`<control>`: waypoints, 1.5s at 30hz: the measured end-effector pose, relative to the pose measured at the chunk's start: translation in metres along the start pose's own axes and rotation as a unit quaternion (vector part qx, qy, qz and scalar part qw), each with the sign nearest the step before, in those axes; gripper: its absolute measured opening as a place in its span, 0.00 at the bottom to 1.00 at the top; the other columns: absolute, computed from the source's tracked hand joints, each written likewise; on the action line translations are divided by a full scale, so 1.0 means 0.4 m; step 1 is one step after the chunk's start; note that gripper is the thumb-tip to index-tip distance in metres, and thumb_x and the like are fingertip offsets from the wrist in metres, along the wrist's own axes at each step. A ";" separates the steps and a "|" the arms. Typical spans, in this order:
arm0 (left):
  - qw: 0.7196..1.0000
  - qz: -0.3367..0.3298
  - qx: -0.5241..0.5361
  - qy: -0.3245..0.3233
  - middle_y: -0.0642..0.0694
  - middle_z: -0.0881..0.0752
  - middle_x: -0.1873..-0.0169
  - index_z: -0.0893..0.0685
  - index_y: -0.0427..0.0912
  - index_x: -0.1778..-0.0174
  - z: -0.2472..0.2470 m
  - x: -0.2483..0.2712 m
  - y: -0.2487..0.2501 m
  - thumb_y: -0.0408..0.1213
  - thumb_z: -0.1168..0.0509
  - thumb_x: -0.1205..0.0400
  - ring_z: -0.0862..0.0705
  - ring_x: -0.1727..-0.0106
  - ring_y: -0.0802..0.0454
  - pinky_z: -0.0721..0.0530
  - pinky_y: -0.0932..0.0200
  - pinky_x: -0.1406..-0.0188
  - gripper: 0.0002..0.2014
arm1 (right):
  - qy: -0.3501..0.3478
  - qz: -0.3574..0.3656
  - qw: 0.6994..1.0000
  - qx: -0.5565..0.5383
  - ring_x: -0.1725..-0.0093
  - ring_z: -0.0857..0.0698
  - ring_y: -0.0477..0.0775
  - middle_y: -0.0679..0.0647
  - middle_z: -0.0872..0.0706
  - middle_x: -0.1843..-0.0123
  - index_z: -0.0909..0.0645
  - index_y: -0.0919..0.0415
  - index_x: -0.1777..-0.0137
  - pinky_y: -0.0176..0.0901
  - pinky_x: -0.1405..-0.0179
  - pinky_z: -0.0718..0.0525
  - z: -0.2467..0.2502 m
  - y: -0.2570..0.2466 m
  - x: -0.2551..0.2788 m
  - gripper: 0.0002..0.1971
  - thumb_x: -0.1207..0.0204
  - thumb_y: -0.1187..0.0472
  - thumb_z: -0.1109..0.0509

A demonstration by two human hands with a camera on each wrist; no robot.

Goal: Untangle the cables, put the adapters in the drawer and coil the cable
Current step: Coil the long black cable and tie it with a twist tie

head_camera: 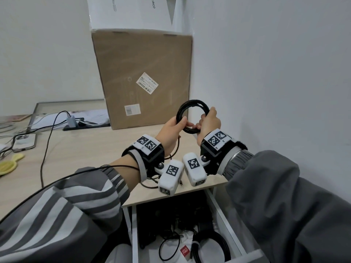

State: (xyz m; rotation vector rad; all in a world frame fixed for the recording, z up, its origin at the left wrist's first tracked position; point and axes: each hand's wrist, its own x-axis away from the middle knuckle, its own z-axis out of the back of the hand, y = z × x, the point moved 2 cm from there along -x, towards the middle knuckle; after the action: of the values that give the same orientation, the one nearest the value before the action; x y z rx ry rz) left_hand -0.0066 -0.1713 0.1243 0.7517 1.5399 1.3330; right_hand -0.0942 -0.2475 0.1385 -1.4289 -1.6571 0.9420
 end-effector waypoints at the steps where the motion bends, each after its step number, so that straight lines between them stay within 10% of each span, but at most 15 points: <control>1: 1.000 0.002 0.008 -0.001 0.51 0.14 0.57 0.24 0.44 0.57 -0.002 0.000 0.001 0.40 0.45 0.12 0.20 0.51 0.57 0.31 0.57 0.55 0.10 | -0.006 -0.004 1.000 -0.011 0.83 0.35 0.50 0.47 0.32 0.83 0.30 0.60 0.70 0.41 0.73 0.31 0.002 0.005 0.000 0.21 0.17 0.50 0.46; 9: 0.998 0.043 0.032 0.040 0.48 0.27 0.71 0.31 0.43 0.63 0.022 -0.022 0.000 0.33 0.47 0.12 0.25 0.69 0.54 0.27 0.60 0.60 0.12 | -0.145 -0.106 0.980 -0.084 0.77 0.30 0.56 0.57 0.31 0.79 0.30 0.63 0.69 0.46 0.65 0.19 0.008 0.045 0.007 0.28 0.14 0.43 0.50; 14: 0.993 0.083 -0.087 -0.015 0.47 0.29 0.69 0.31 0.45 0.62 0.051 -0.021 0.018 0.34 0.47 0.12 0.28 0.67 0.53 0.31 0.58 0.63 0.12 | -0.225 -0.147 0.943 0.197 0.72 0.20 0.58 0.58 0.23 0.75 0.22 0.68 0.62 0.44 0.66 0.16 0.019 0.001 -0.001 0.39 0.21 0.29 0.53; 23: 0.962 0.092 -0.248 -0.065 0.46 0.30 0.70 0.32 0.44 0.64 0.067 -0.029 0.040 0.32 0.50 0.12 0.30 0.68 0.52 0.33 0.61 0.69 0.13 | -0.263 0.072 0.860 0.431 0.55 0.13 0.59 0.58 0.12 0.56 0.19 0.60 0.55 0.51 0.46 0.16 -0.017 -0.010 -0.021 0.34 0.22 0.29 0.51; 29: 0.920 0.091 -0.359 -0.124 0.46 0.31 0.71 0.28 0.40 0.53 0.075 -0.022 0.022 0.30 0.53 0.13 0.32 0.71 0.52 0.32 0.60 0.71 0.10 | -0.335 0.023 0.761 0.555 0.63 0.13 0.53 0.55 0.13 0.67 0.17 0.59 0.57 0.47 0.53 0.19 -0.031 0.007 0.007 0.38 0.29 0.23 0.48; 32: 0.926 0.072 -0.352 -0.118 0.48 0.30 0.69 0.26 0.41 0.53 0.086 -0.021 0.018 0.31 0.52 0.13 0.30 0.70 0.53 0.29 0.65 0.72 0.10 | -0.308 0.133 0.793 0.509 0.70 0.19 0.55 0.56 0.19 0.72 0.23 0.50 0.71 0.48 0.61 0.21 -0.030 0.047 0.009 0.21 0.19 0.41 0.39; 36: 0.970 0.056 -0.229 -0.064 0.47 0.24 0.68 0.27 0.44 0.60 0.120 -0.014 -0.014 0.35 0.42 0.14 0.21 0.68 0.55 0.22 0.65 0.66 0.08 | -0.219 0.224 0.833 0.455 0.70 0.21 0.58 0.55 0.21 0.73 0.28 0.56 0.72 0.54 0.62 0.20 -0.024 0.086 -0.012 0.24 0.19 0.42 0.38; 42: 0.994 0.096 0.022 -0.044 0.47 0.15 0.61 0.23 0.42 0.53 0.138 0.000 -0.093 0.37 0.42 0.13 0.16 0.55 0.54 0.21 0.57 0.46 0.05 | -0.102 0.182 0.931 0.299 0.75 0.23 0.55 0.52 0.24 0.77 0.29 0.58 0.70 0.51 0.66 0.21 -0.046 0.145 -0.029 0.24 0.19 0.40 0.40; 45: 0.976 0.079 0.202 -0.007 0.50 0.20 0.73 0.25 0.39 0.57 0.143 -0.011 -0.086 0.36 0.46 0.11 0.20 0.63 0.53 0.20 0.58 0.50 0.10 | -0.118 0.145 0.952 0.244 0.77 0.26 0.51 0.50 0.27 0.79 0.25 0.62 0.62 0.47 0.67 0.24 -0.067 0.169 -0.018 0.22 0.17 0.43 0.42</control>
State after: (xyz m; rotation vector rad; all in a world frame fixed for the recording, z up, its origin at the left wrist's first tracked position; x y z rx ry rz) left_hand 0.0519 -0.1601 0.0934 1.1543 1.7944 1.1316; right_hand -0.0394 -0.2456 0.0903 -1.2643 -1.2599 1.6146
